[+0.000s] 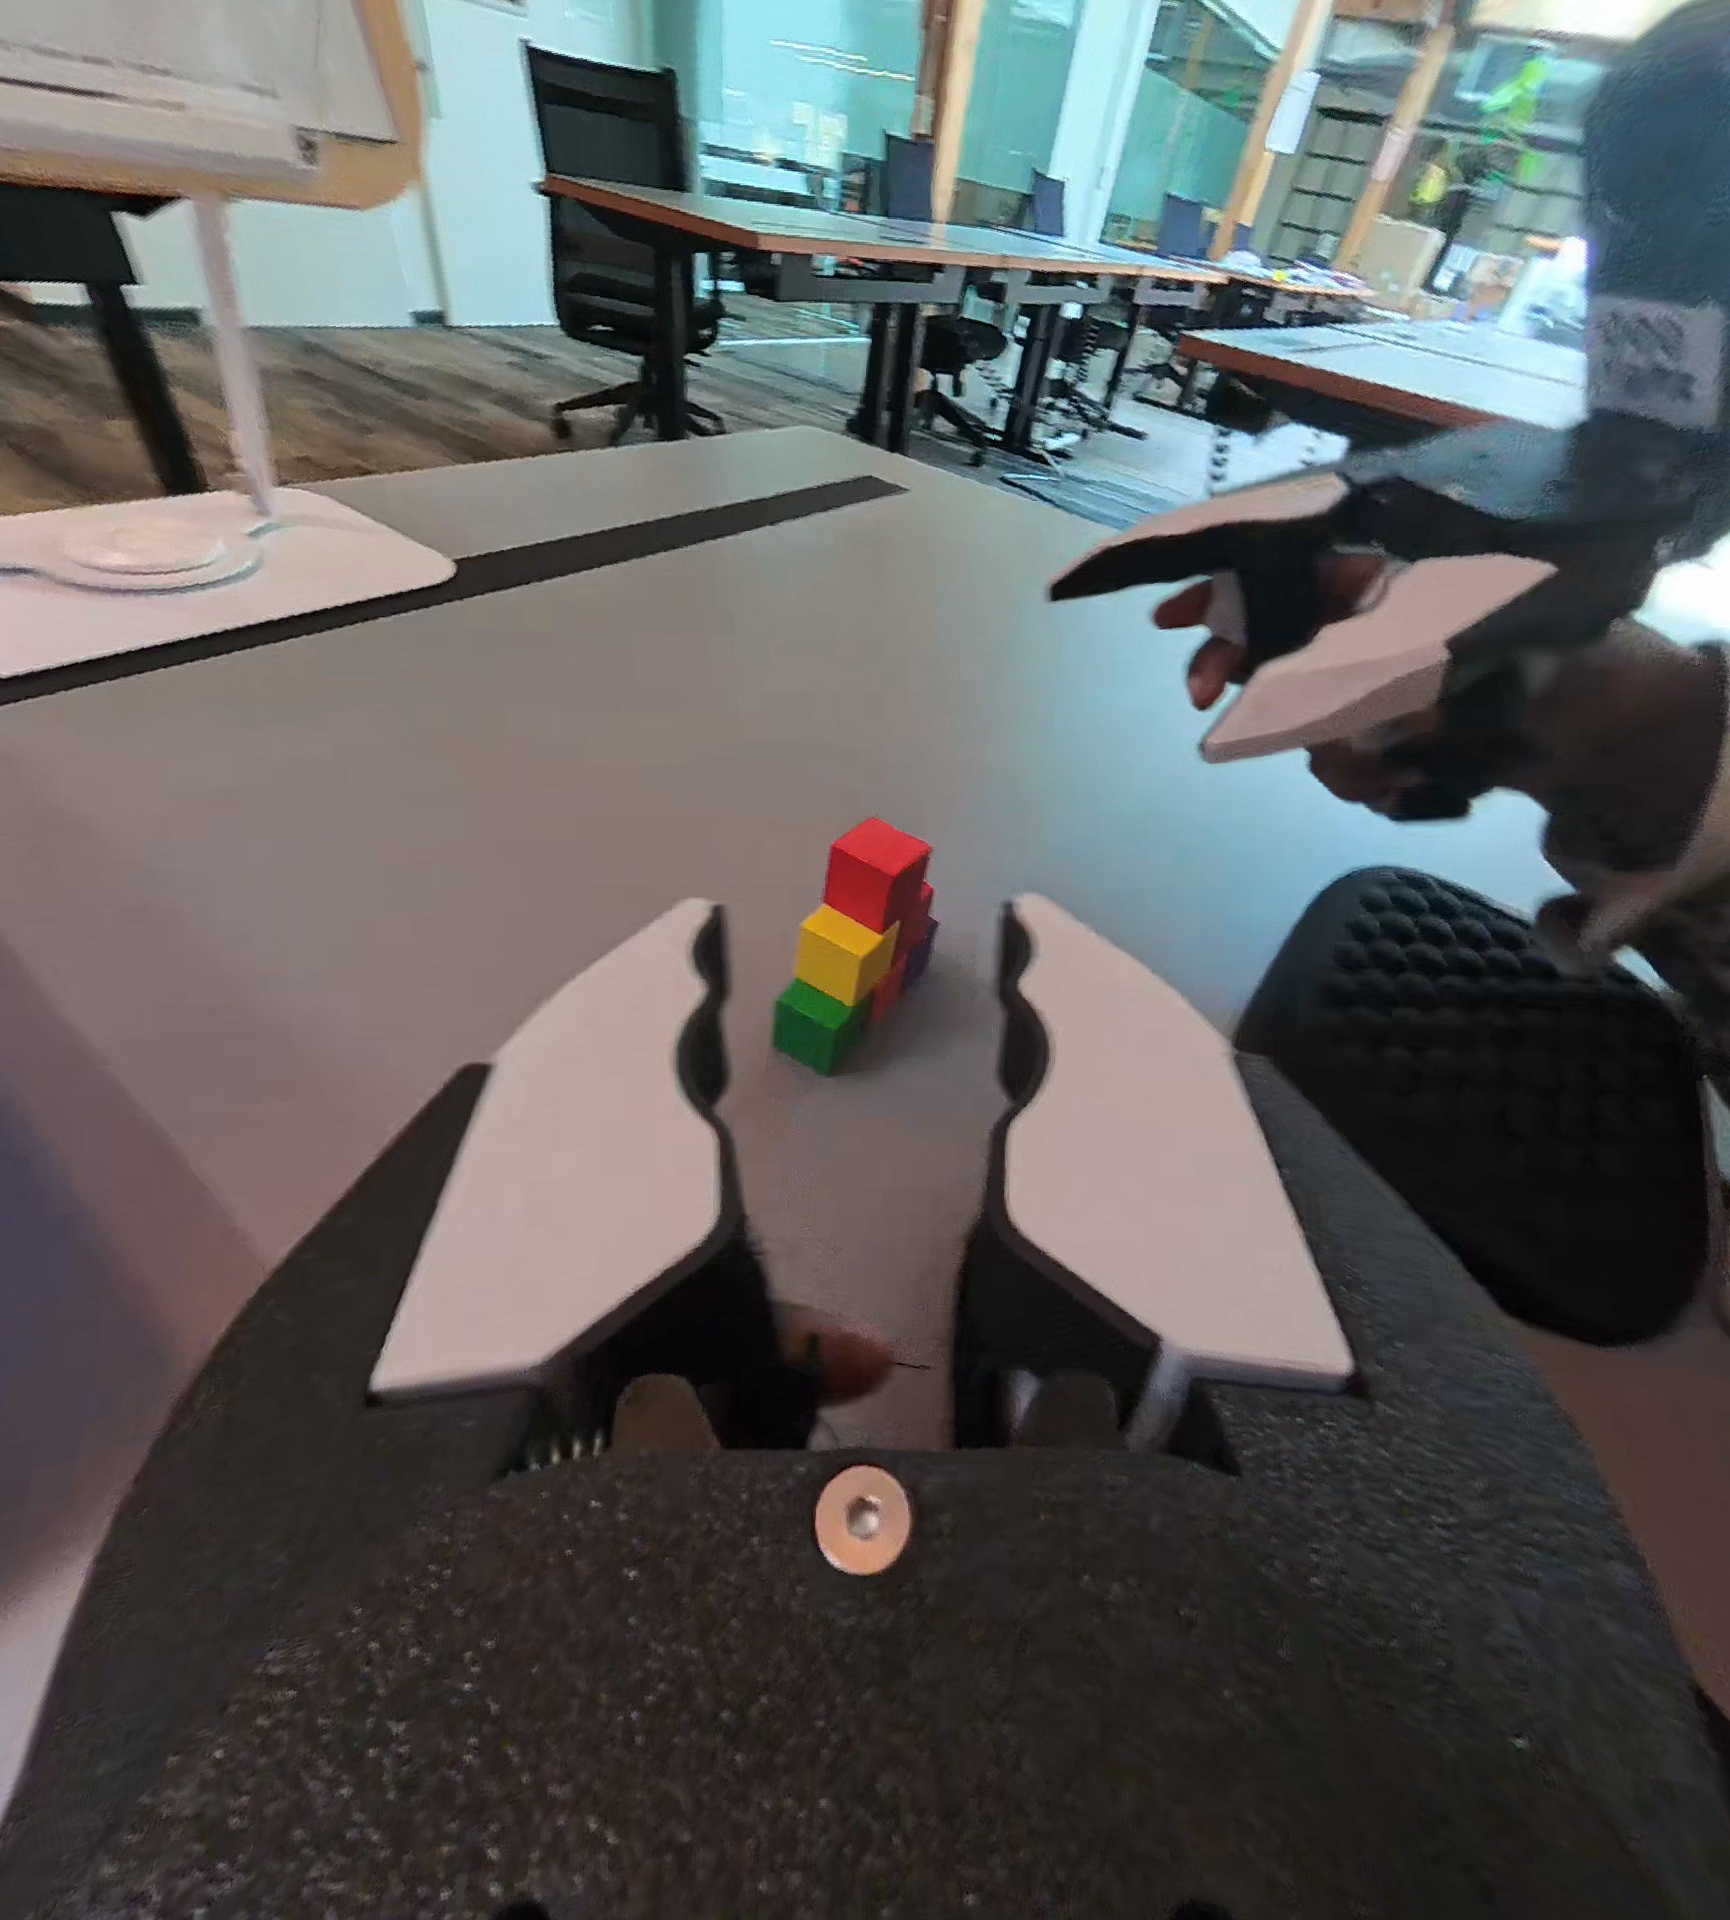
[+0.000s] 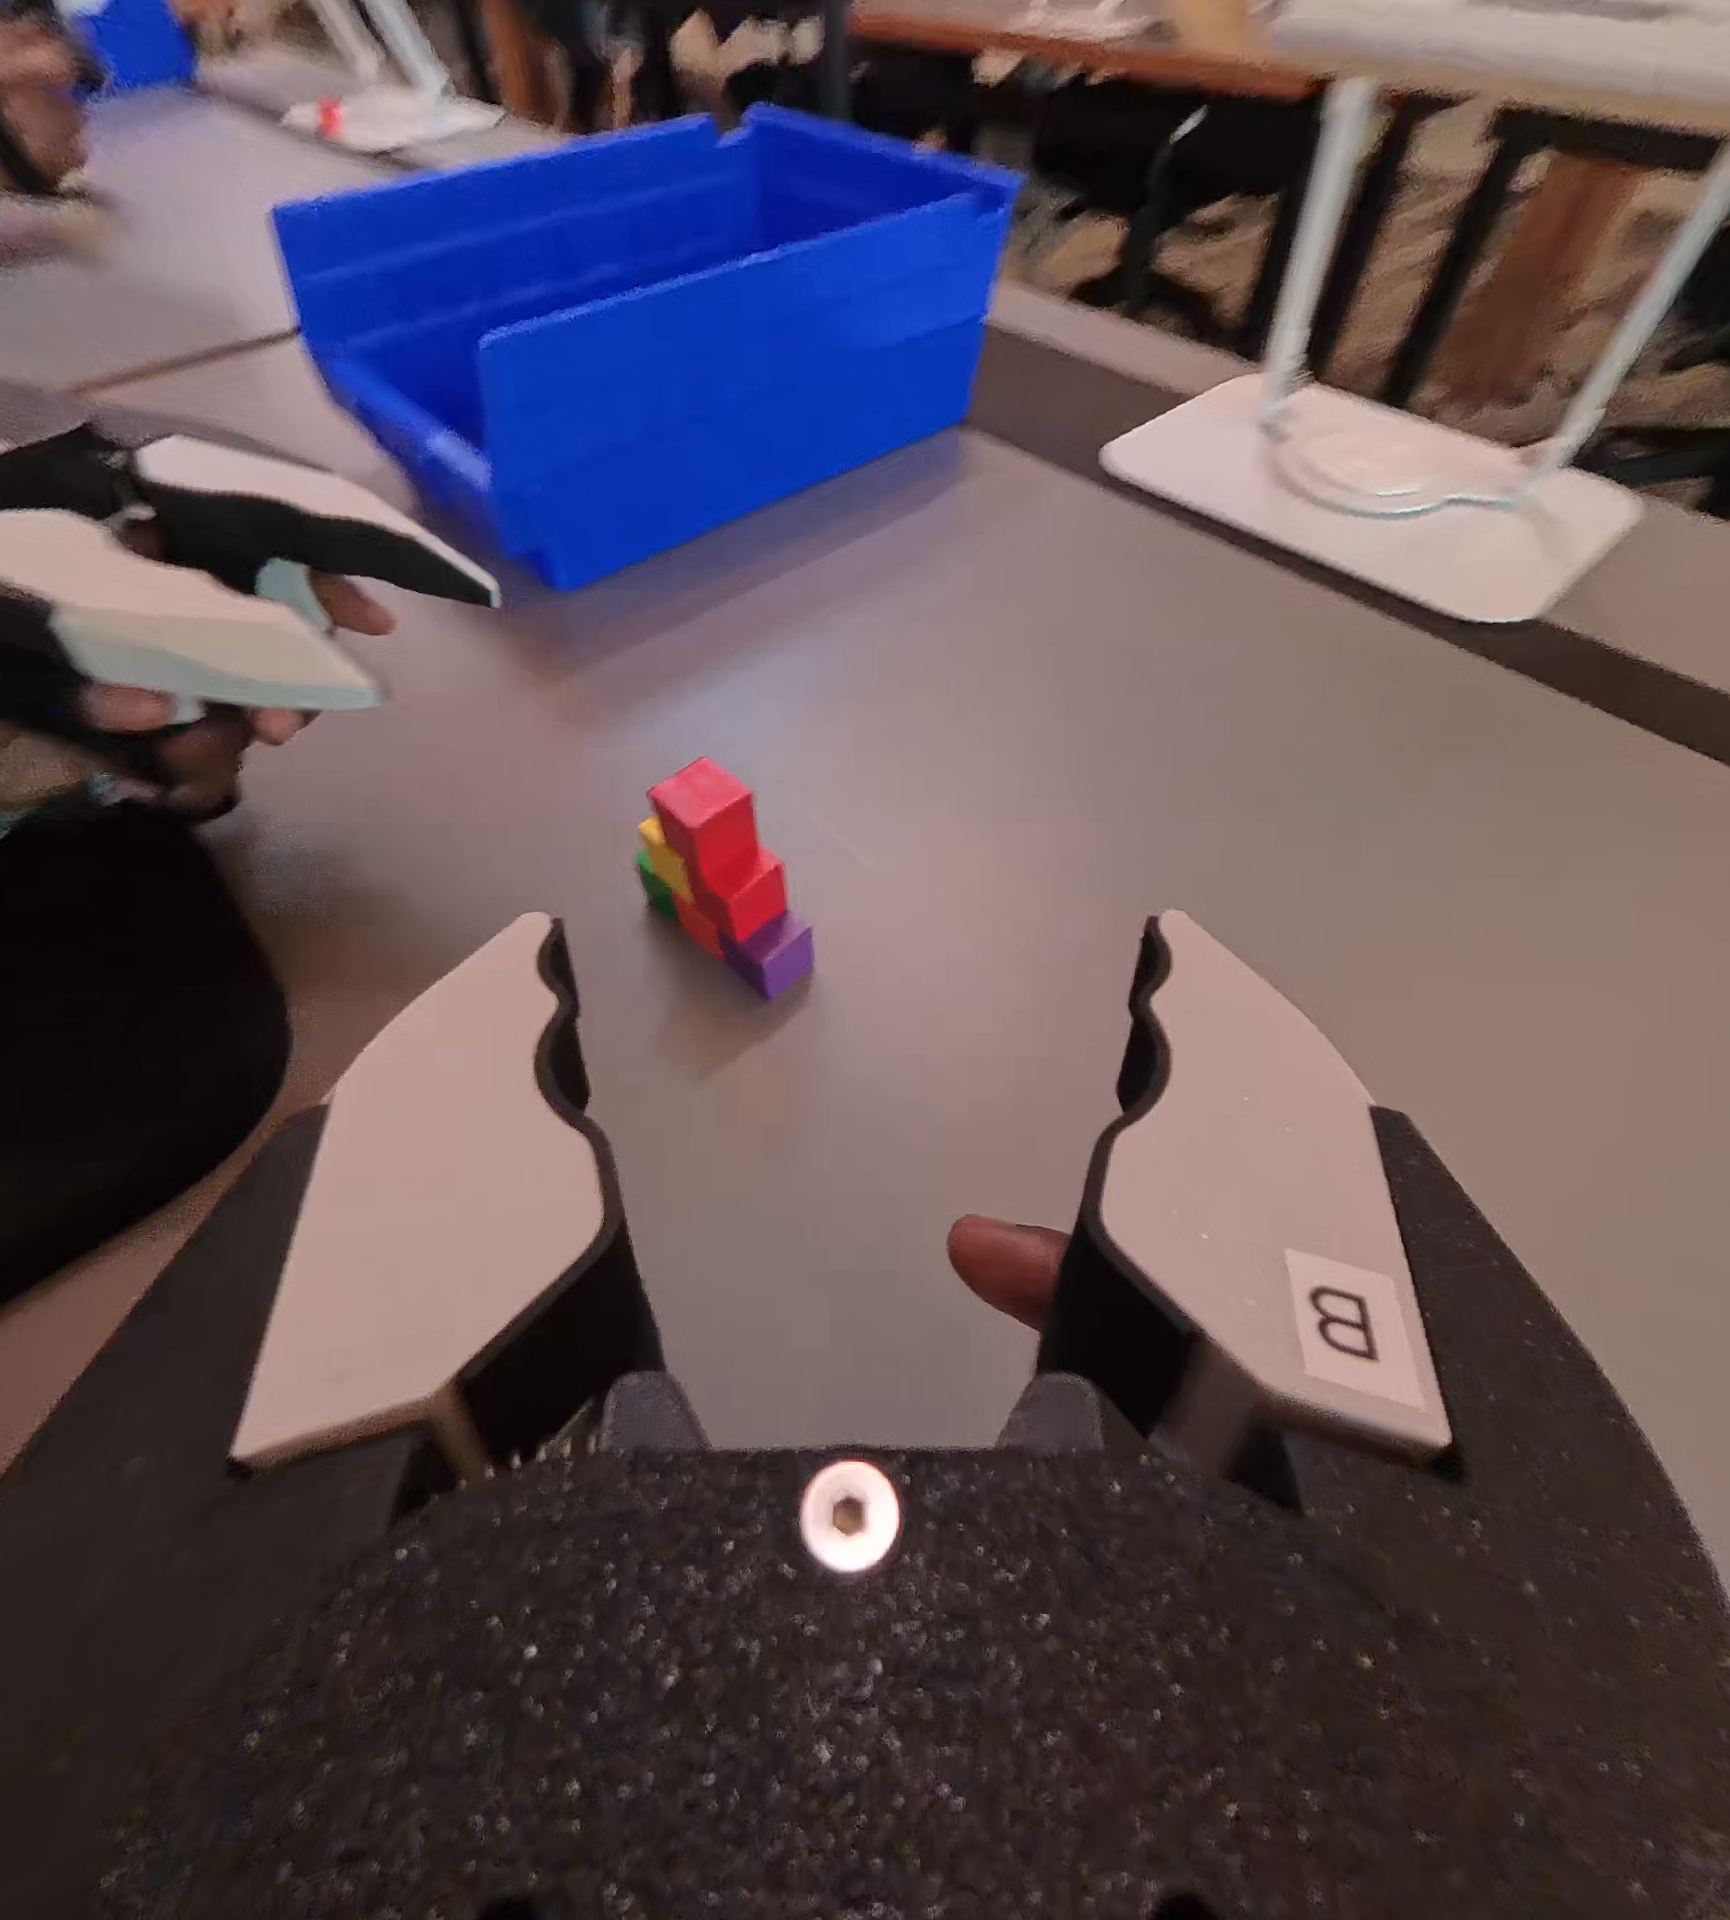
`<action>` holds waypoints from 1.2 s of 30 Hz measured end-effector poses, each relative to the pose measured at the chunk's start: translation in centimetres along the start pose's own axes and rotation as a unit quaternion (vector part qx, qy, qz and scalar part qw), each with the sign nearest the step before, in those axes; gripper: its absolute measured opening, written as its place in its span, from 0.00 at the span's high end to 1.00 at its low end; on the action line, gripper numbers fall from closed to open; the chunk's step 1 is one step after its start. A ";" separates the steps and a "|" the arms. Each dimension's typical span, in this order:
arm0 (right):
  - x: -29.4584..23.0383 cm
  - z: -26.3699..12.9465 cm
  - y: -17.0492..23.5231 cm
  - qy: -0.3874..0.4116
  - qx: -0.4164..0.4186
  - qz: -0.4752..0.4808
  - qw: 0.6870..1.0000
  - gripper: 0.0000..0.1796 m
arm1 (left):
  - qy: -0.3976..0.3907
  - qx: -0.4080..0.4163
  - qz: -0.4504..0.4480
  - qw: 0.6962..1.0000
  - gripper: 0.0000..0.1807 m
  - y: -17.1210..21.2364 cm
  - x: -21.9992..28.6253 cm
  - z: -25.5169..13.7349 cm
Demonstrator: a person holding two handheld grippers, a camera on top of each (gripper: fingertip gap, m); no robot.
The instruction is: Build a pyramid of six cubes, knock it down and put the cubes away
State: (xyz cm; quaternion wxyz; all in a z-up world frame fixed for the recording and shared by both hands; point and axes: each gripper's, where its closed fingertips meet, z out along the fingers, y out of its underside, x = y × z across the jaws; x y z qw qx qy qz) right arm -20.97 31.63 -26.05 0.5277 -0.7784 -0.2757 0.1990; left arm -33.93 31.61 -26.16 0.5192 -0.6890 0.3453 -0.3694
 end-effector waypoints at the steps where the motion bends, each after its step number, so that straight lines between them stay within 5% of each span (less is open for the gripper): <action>1: 0.6 -0.5 -0.2 0.024 0.017 0.006 1.000 0.40 | -0.021 0.001 -0.009 1.000 0.54 -0.3 -0.5 -0.3; 4: 2.3 -1.6 0.5 0.082 0.021 0.014 0.996 0.30 | -0.097 -0.036 -0.008 0.995 0.27 -0.3 -2.2 -1.7; 6: 2.8 -2.1 1.1 0.103 0.006 0.027 0.994 0.26 | -0.141 -0.059 0.003 0.988 0.19 -0.2 -2.9 -2.9; 14: 2.0 -4.6 1.0 0.166 0.029 0.066 0.984 0.18 | -0.264 -0.052 -0.009 0.963 0.19 -0.4 -2.6 -6.6; 36: -2.8 -9.2 -1.2 0.229 0.004 0.015 0.973 0.22 | -0.319 -0.040 0.029 0.947 0.19 -1.4 4.1 -12.2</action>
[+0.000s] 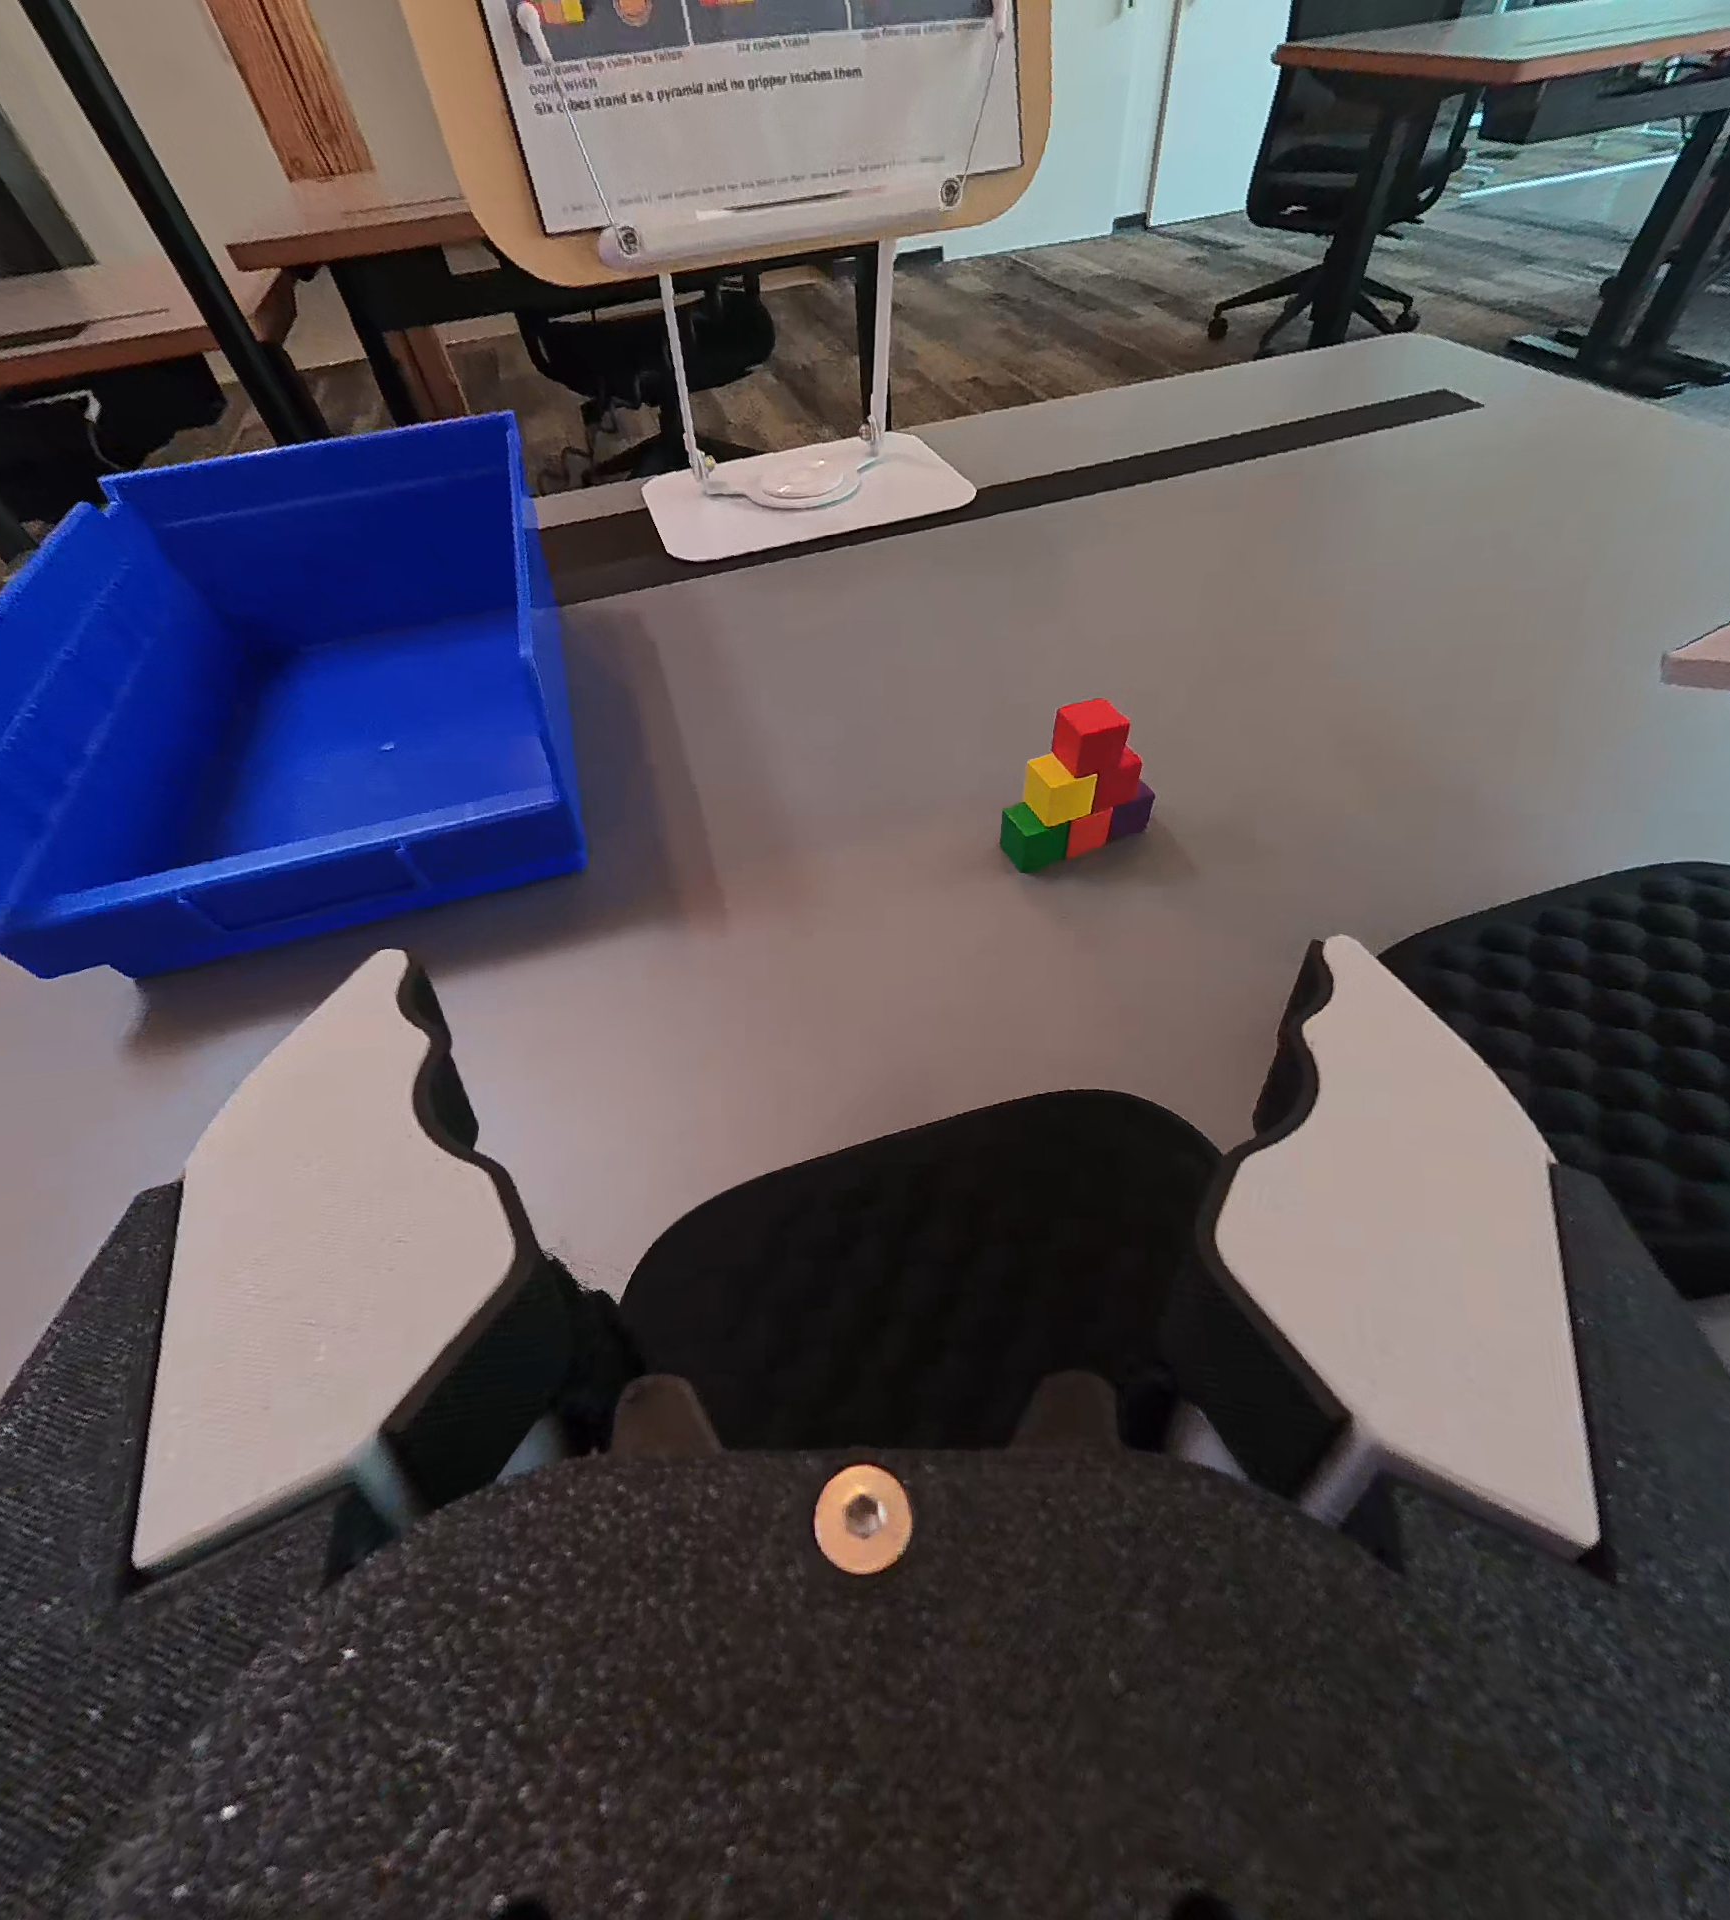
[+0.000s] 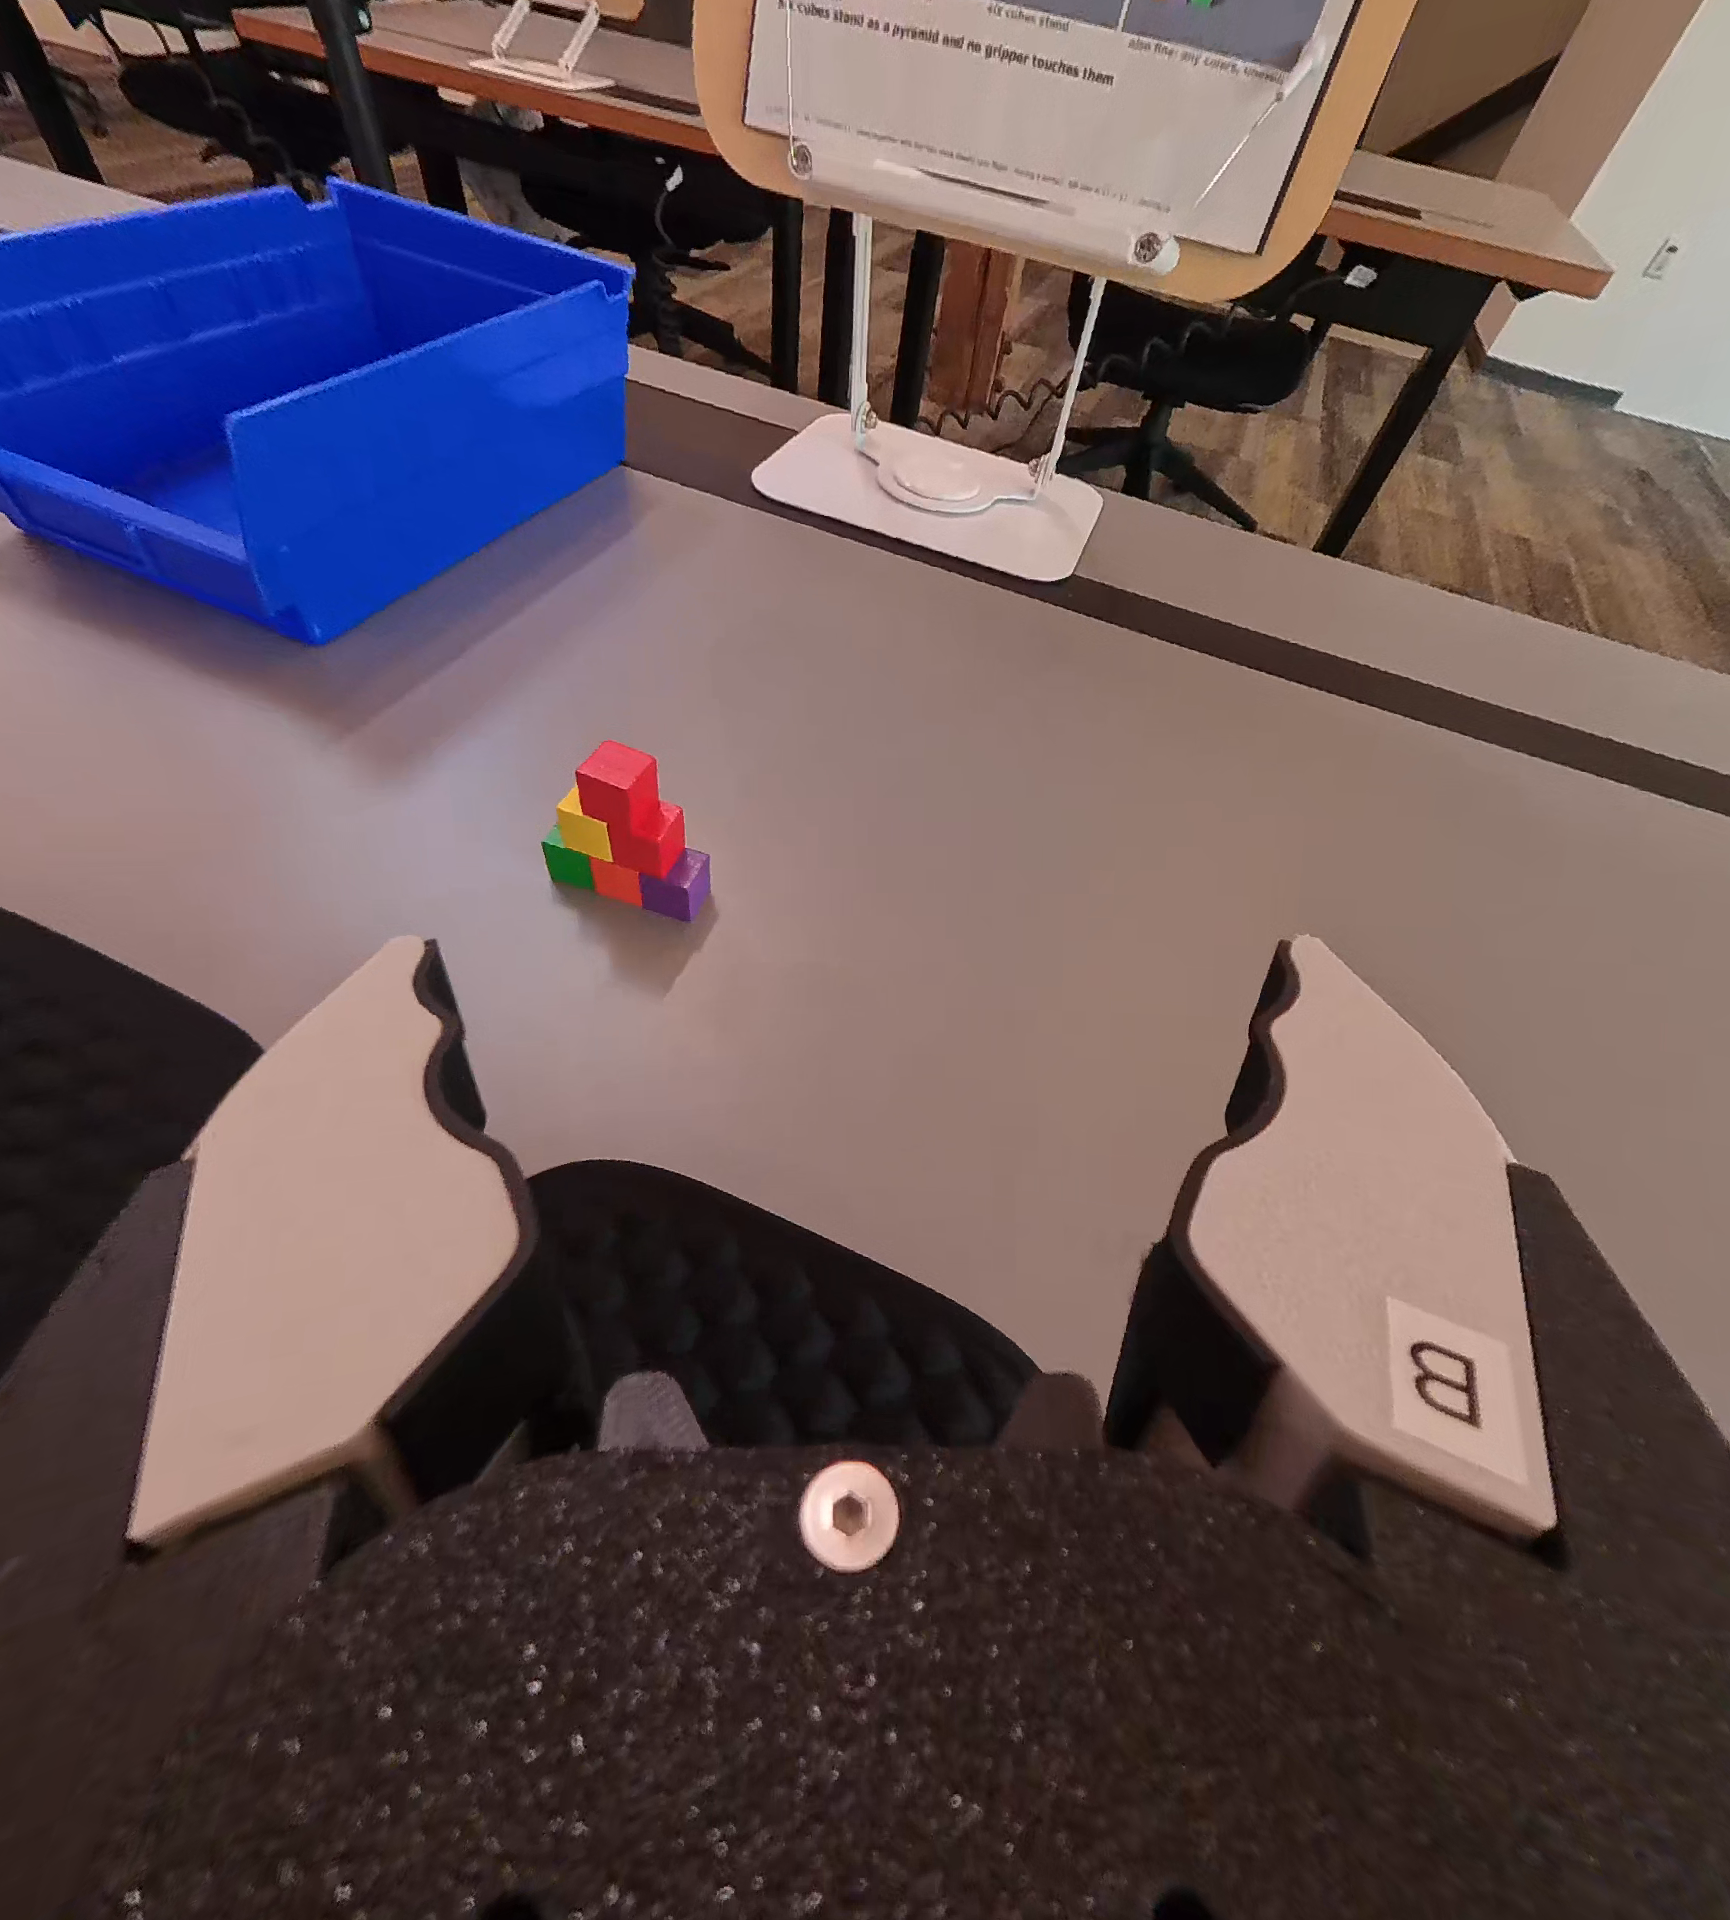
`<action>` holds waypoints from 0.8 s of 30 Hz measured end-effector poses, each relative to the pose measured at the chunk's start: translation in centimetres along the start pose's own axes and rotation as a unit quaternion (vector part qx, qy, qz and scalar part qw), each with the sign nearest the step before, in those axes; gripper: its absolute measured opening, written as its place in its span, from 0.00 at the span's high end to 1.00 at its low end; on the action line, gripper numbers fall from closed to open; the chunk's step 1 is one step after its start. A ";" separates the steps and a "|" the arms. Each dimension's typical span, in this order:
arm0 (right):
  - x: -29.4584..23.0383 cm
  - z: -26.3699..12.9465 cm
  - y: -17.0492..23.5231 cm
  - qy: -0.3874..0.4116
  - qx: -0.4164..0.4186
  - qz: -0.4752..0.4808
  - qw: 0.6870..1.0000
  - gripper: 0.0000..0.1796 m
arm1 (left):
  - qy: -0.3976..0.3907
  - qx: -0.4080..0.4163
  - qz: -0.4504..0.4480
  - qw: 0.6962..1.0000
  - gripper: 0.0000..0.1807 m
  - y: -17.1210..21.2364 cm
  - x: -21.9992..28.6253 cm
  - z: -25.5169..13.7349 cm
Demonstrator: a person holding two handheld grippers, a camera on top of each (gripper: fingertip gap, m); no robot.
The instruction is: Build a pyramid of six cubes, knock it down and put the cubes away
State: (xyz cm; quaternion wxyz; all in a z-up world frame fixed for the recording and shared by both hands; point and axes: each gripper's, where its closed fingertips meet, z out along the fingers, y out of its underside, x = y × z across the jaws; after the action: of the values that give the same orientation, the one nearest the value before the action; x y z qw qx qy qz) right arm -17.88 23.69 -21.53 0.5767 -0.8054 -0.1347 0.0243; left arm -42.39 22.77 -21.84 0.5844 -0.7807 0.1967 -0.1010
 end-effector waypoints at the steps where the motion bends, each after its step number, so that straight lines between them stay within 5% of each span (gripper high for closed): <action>1: 0.0 0.2 0.3 -0.001 -0.006 -0.001 1.000 0.22 | 0.002 -0.001 -0.002 1.000 0.19 0.2 0.0 0.2; 15: -0.6 1.9 2.1 -0.015 -0.035 -0.009 0.999 0.26 | 0.016 -0.014 -0.019 1.000 0.19 1.6 -0.4 1.4; 17: -0.7 1.8 2.2 -0.018 -0.035 -0.014 0.999 0.34 | 0.027 -0.008 -0.017 0.999 0.22 1.6 -0.1 1.4; 18: -0.8 1.7 2.0 -0.020 -0.027 -0.018 0.999 0.50 | 0.053 -0.001 -0.007 0.999 0.45 1.5 0.6 1.1; 19: -1.0 1.5 1.8 -0.028 -0.015 -0.024 0.999 0.76 | 0.087 0.023 -0.001 0.996 0.85 1.0 1.5 0.5; 20: -1.1 1.3 1.5 -0.032 -0.002 -0.026 0.999 0.99 | 0.090 0.046 -0.017 0.995 1.00 0.4 1.5 0.2; 24: -1.2 1.2 1.7 -0.035 -0.015 -0.027 0.999 1.00 | 0.039 0.020 0.031 0.999 1.00 1.1 0.2 0.2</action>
State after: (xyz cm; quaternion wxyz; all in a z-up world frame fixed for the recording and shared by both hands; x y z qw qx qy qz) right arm -18.97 23.99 -23.65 0.5599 -0.8086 -0.1772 0.0350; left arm -42.37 22.56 -22.98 0.5946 -0.7581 0.2408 -0.1170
